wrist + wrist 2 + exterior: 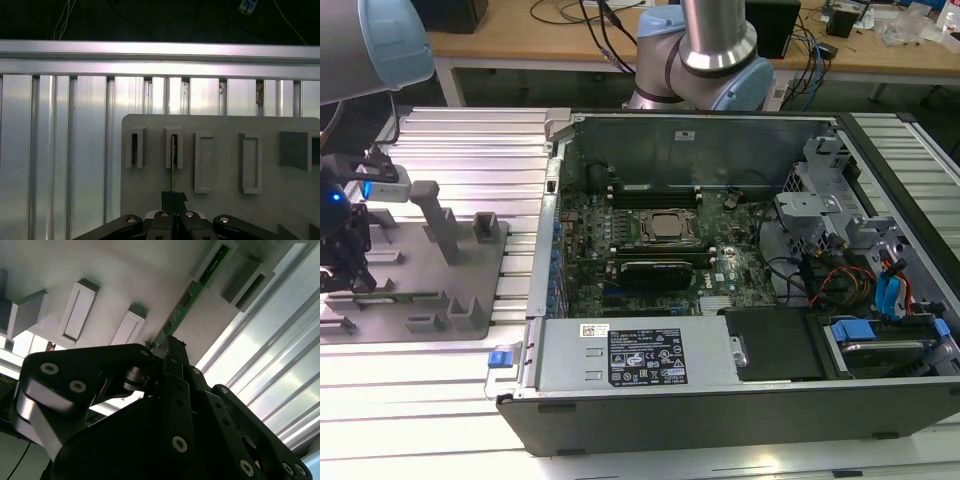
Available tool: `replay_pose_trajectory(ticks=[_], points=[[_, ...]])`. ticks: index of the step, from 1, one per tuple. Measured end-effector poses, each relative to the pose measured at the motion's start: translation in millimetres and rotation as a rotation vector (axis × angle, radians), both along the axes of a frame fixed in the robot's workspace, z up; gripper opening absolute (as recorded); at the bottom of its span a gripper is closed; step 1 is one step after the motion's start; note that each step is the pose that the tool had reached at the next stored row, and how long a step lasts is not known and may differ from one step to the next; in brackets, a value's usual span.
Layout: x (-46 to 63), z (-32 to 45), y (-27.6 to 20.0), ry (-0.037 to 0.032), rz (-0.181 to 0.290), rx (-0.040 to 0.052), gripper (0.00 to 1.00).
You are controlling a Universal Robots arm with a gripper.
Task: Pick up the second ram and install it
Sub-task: 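Pick up the second ram and move it above second insertion slot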
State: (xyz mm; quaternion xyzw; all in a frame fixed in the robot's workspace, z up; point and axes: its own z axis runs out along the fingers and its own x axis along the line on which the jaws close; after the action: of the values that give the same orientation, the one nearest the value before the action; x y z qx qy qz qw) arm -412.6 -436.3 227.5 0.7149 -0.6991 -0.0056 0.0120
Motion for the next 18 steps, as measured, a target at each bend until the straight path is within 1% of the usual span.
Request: replay_pose_trajectory(ticks=[3, 6, 11, 12, 14, 15, 18], points=[[0.1, -0.7, 0.0, -0.0005, 0.0, 0.0002, 0.08], [0.0, -4.2, 0.0, -0.0003, 0.0, -0.001, 0.08], [0.0, -5.2, 0.0, -0.0002, 0.0, -0.001, 0.09], [0.1, -5.5, 0.0, -0.0003, 0.0, -0.001, 0.14], [0.0, -5.8, 0.0, -0.0003, 0.0, -0.001, 0.28], [0.0, -6.1, 0.0, -0.0004, 0.0, -0.001, 0.28], [-0.2, -8.8, 0.1, -0.0087, 0.003, -0.0009, 0.28]])
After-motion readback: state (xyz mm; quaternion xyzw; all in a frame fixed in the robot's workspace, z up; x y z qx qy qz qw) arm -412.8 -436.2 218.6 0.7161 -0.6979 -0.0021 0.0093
